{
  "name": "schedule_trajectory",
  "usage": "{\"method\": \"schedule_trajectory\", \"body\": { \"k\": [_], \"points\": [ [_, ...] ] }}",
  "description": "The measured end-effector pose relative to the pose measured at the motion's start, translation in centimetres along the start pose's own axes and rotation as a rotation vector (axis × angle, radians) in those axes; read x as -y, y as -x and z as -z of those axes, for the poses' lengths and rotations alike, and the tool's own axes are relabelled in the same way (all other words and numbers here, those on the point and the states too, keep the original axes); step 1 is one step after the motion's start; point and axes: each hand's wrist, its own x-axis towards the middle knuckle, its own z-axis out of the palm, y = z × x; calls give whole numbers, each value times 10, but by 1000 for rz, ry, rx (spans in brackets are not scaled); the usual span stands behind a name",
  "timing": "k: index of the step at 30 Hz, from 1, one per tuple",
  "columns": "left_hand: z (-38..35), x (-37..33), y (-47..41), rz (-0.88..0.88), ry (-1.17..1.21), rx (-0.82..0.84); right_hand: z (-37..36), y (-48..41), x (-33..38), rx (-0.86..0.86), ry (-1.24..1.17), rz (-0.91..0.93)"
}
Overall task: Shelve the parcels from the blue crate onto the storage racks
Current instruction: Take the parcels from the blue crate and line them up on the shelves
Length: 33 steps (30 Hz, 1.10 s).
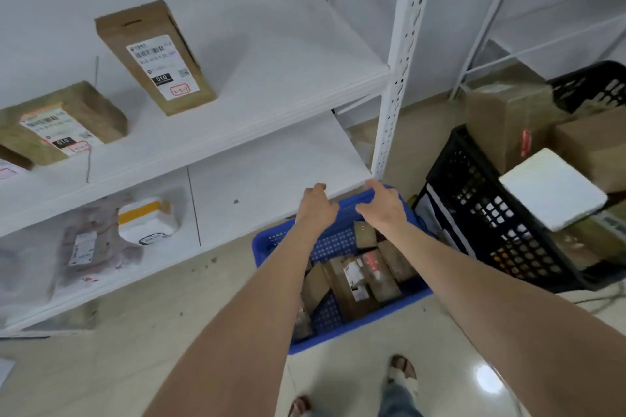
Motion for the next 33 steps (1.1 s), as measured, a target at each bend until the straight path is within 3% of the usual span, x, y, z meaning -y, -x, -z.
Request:
{"method": "schedule_trajectory", "body": {
  "k": [7,17,23,33],
  "points": [
    [-61,5,-55,77,-35,90,-12,-59,-50,79,79,-62],
    [-154,76,-144,219,-3,96,-85,-156,-112,188,130,-105],
    [-224,144,-190,387,62,88,-175,-211,-161,341,89,37],
    [-267,328,-264,588,62,-199,-365,-272,-196,703,37,14]
  ]
}}
